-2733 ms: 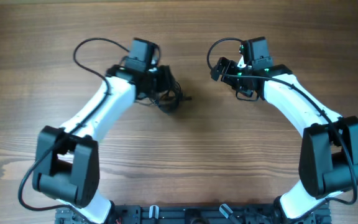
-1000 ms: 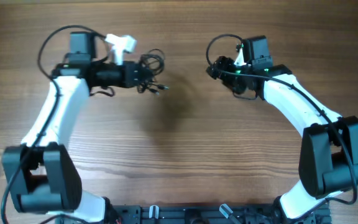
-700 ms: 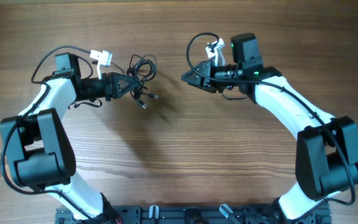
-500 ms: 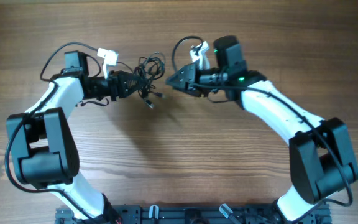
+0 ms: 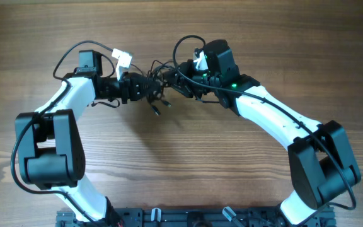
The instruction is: Untangle cables
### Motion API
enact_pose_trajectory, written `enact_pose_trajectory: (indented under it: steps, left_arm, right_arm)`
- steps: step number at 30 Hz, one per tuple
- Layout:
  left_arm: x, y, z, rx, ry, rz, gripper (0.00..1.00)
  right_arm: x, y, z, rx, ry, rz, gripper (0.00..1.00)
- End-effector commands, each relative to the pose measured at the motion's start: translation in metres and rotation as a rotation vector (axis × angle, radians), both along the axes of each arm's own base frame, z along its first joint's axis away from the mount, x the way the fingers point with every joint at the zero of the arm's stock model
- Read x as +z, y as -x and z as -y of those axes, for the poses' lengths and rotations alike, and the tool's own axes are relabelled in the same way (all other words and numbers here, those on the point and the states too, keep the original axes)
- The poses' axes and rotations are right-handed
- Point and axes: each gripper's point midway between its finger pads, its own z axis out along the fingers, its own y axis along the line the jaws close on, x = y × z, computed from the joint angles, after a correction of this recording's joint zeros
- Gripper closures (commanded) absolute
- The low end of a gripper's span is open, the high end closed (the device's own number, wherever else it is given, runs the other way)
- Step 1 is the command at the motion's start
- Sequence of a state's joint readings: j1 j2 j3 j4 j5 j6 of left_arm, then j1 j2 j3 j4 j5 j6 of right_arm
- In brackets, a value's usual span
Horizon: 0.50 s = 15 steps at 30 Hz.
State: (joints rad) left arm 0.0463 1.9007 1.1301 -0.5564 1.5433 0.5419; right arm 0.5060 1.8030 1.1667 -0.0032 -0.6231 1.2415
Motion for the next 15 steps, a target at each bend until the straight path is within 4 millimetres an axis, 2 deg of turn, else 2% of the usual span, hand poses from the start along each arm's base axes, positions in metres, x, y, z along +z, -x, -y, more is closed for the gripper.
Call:
enact_pose_trajectory:
  steps: [1,8,15]
  left_arm:
    - [0.005,0.003,0.004,-0.021,0.032,0.029,0.92]
    - [0.005,0.002,0.004,-0.021,0.032,0.032,0.93]
    - [0.005,0.002,0.005,-0.022,0.032,0.033,0.93]
  right_arm:
    - [-0.011,-0.002,-0.002,-0.039,0.010,-0.050,0.72]
    - [-0.021,0.006,-0.012,-0.072,0.065,-0.057,0.73]
    - [-0.027,0.002,-0.011,-0.129,0.103,-0.056,0.73]
